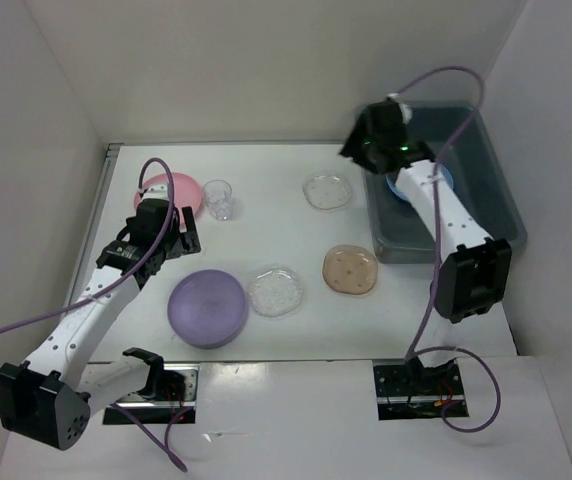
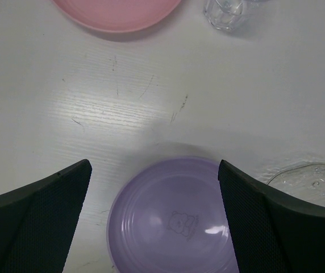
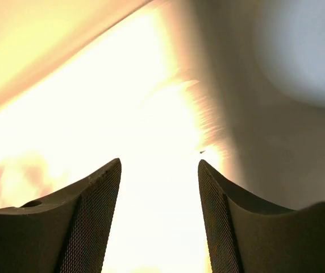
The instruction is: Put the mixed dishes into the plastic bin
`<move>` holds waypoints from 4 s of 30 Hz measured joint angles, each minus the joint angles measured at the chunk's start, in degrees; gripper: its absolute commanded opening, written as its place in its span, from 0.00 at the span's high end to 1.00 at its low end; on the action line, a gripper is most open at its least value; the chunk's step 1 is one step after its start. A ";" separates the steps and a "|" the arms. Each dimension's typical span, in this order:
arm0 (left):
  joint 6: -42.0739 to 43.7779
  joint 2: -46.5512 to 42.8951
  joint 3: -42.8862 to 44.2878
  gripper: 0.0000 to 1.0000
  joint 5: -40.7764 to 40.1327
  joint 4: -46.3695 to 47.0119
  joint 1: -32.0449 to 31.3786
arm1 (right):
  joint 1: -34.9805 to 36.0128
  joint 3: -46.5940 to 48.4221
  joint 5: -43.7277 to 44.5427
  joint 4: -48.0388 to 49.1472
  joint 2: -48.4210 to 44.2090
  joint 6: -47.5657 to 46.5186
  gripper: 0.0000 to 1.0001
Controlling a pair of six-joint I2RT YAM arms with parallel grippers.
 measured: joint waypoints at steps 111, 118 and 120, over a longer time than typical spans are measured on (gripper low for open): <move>-1.75 -1.38 -1.11 0.01 3.08 2.08 0.07 | -7.69 38.80 15.98 -12.70 39.41 -19.61 0.75; -1.75 -1.14 -1.16 0.01 3.06 2.10 0.07 | -7.69 40.79 13.25 -13.57 39.71 -18.99 0.33; -1.75 -1.14 -1.16 0.01 3.08 2.08 0.07 | -7.69 41.13 12.61 -14.29 39.34 -19.02 0.30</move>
